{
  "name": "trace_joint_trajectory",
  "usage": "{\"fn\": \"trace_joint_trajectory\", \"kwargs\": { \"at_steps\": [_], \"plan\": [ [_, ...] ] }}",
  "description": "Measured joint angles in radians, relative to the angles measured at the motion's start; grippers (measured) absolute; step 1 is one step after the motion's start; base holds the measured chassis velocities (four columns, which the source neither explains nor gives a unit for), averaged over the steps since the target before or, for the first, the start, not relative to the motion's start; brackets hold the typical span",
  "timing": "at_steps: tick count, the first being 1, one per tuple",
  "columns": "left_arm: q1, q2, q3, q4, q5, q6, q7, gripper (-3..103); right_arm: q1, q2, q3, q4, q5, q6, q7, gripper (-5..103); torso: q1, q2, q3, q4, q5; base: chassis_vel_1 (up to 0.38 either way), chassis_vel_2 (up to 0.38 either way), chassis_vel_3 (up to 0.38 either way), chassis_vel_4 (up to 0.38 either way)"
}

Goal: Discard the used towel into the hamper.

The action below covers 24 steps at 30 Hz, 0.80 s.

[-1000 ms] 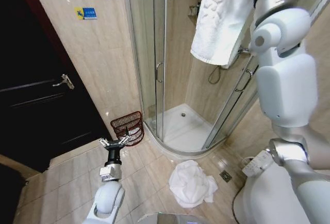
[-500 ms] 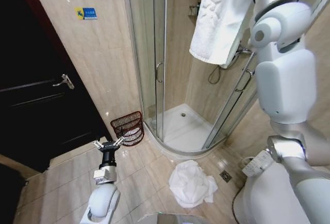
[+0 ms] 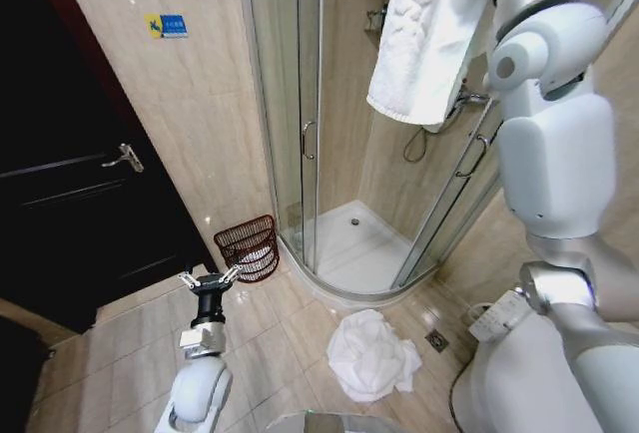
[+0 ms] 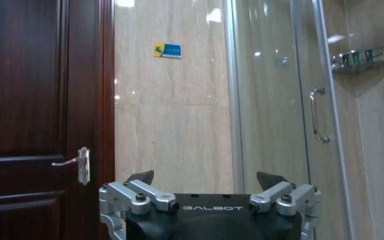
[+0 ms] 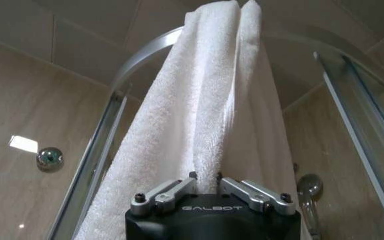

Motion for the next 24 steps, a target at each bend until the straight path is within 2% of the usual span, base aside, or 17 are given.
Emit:
{"fn": "trace_joint_trajectory", "kwargs": {
  "at_steps": [24],
  "plan": [
    [0.007,-0.018,0.025,0.014,0.051,-0.012,-0.007,100,-0.077,0.008,0.015,0.034,-0.002,-0.006,0.009,1,0.0,0.0,0.0,0.0,-0.0002,0.0,0.0,0.0,0.0]
  ]
}}
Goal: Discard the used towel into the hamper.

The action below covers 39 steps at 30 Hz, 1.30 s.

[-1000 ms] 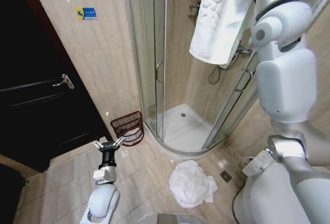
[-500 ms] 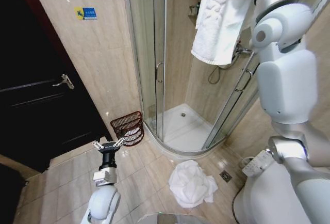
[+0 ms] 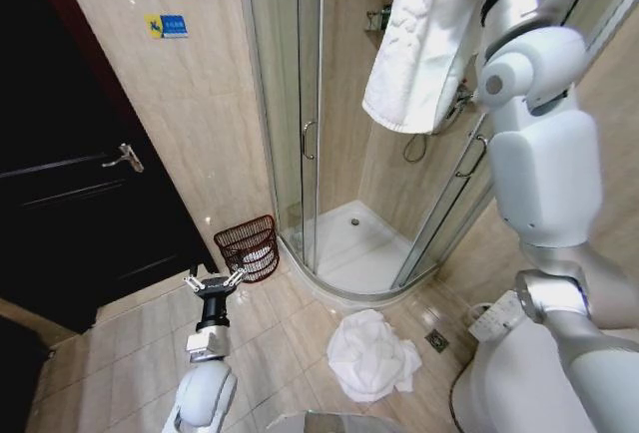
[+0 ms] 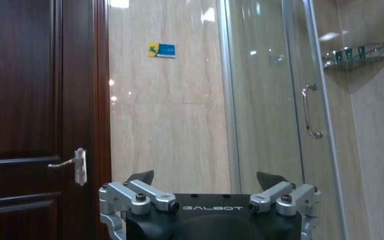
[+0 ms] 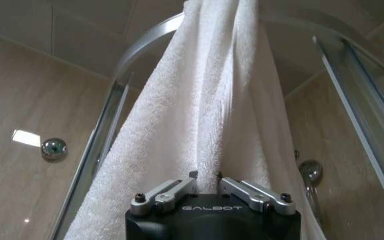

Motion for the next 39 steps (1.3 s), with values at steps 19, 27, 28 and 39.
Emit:
{"fn": "trace_joint_trajectory", "kwargs": {
  "at_steps": [19,27,28,39],
  "plan": [
    [0.02,-0.001,-0.002,-0.002,0.004,-0.02,-0.003,100,-0.141,-0.035,0.033,0.08,-0.007,0.003,0.001,1,0.0,0.0,0.0,0.0,0.0002,0.0,0.0,0.0,0.0],
    [0.032,-0.003,-0.004,-0.011,0.014,-0.027,-0.008,100,-0.202,-0.056,0.058,0.118,-0.007,0.006,-0.006,1,0.0,0.0,0.0,0.0,0.0002,0.0,0.0,0.0,0.0],
    [0.032,-0.003,-0.004,-0.011,0.014,-0.027,-0.008,100,-0.202,-0.056,0.058,0.118,-0.007,0.006,-0.006,1,0.0,0.0,0.0,0.0,0.0002,0.0,0.0,0.0,0.0],
    [0.036,-0.009,-0.001,-0.008,0.028,-0.034,-0.009,100,-0.303,-0.061,0.098,0.164,-0.014,0.015,-0.028,1,0.0,0.0,0.0,0.0,0.0001,0.0,0.0,0.0,0.0]
  ]
}}
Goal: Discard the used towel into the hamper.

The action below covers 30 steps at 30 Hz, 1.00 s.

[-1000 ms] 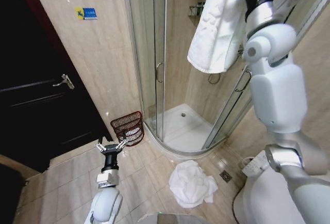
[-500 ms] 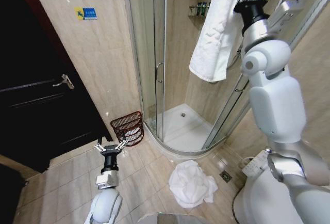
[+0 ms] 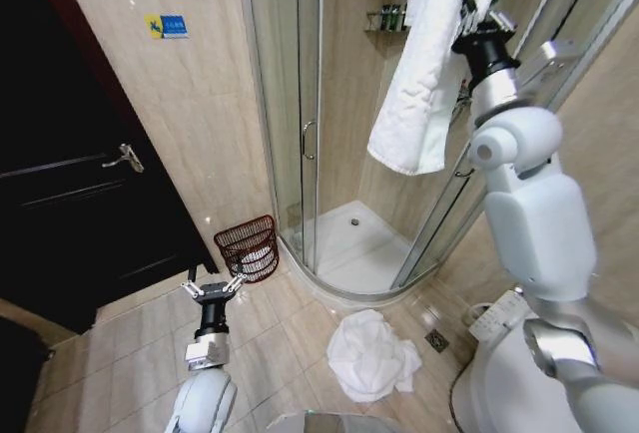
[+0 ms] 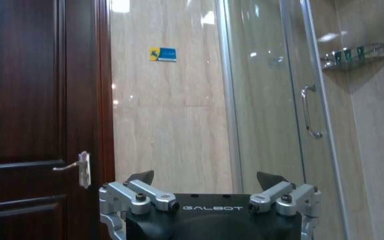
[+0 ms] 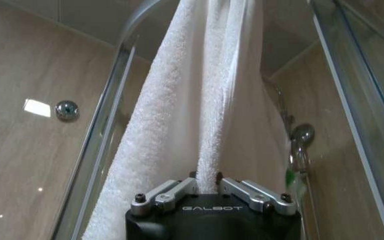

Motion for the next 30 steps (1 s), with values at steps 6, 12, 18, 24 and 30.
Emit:
{"fn": "trace_joint_trajectory", "kwargs": {
  "at_steps": [6,12,18,24,30],
  "plan": [
    [-0.001,0.0,0.002,-0.001,0.001,0.001,0.001,100,-0.026,0.008,0.01,0.006,-0.001,0.001,-0.001,1,0.0,0.0,0.0,0.0,0.0001,0.0,0.0,0.0,0.0],
    [-0.002,0.004,0.002,-0.001,0.0,0.001,0.002,100,-0.062,0.016,0.024,0.007,-0.011,0.007,-0.004,1,0.0,0.0,0.0,0.0,-0.0001,0.0,0.0,0.0,0.0],
    [-0.002,0.007,0.002,0.003,-0.002,0.0,0.003,100,-0.111,0.02,0.038,0.003,-0.026,0.016,-0.013,1,0.0,0.0,0.0,0.0,0.0001,0.0,0.0,0.0,0.0],
    [-0.003,0.008,-0.002,0.008,-0.007,-0.003,0.003,100,-0.155,0.025,0.044,0.008,-0.045,0.022,-0.016,1,0.0,0.0,0.0,0.0,-0.0001,0.0,0.0,0.0,0.0],
    [-0.01,0.007,0.0,0.01,-0.012,-0.004,0.004,100,-0.192,0.035,0.049,0.01,-0.061,0.028,-0.019,1,0.0,0.0,0.0,0.0,-0.0002,0.0,0.0,0.0,0.0]
  ]
}}
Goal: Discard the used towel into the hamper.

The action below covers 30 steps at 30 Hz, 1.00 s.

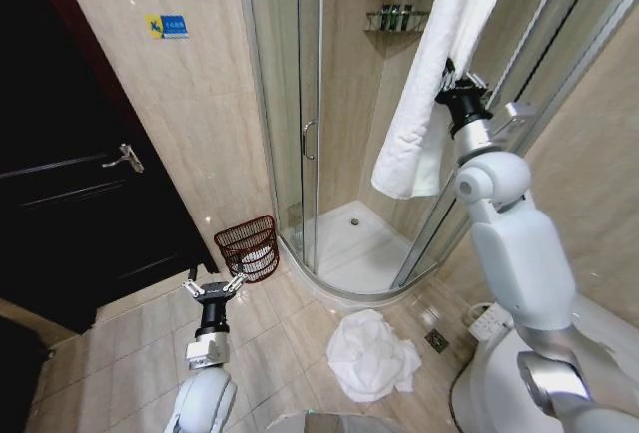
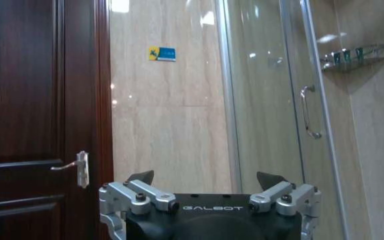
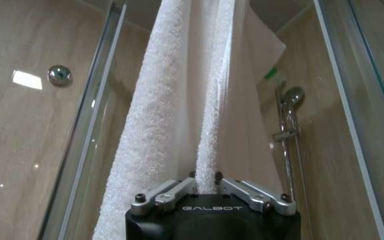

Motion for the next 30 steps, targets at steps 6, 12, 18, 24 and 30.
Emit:
{"fn": "trace_joint_trajectory", "kwargs": {
  "at_steps": [6,12,18,24,30],
  "plan": [
    [-0.007,0.001,0.003,0.007,-0.011,0.0,0.002,100,-0.06,0.015,0.005,0.005,-0.025,0.005,-0.014,1,0.0,0.0,0.0,0.0,0.0005,0.0,0.0,0.0,0.0],
    [-0.005,0.003,-0.003,0.014,-0.02,-0.009,0.003,100,-0.097,0.031,0.009,0.007,-0.042,0.01,-0.022,1,0.0,0.0,0.0,0.0,0.0003,0.0,0.0,0.0,0.0],
    [0.0,0.004,-0.008,0.021,-0.027,-0.02,0.005,100,-0.125,0.044,0.013,0.009,-0.052,0.012,-0.022,1,0.0,0.0,0.0,0.0,0.0002,0.0,0.0,0.0,0.0],
    [0.003,0.006,-0.014,0.023,-0.034,-0.028,0.007,100,-0.151,0.048,0.022,0.022,-0.061,0.014,-0.022,1,0.0,0.0,0.0,0.0,0.0002,0.0,0.0,0.0,0.0],
    [0.004,0.007,-0.016,0.024,-0.042,-0.032,0.01,100,-0.213,0.039,0.038,0.055,-0.073,0.02,-0.024,1,0.0,0.0,0.0,0.0,0.0003,0.0,0.0,0.0,0.0]
  ]
}}
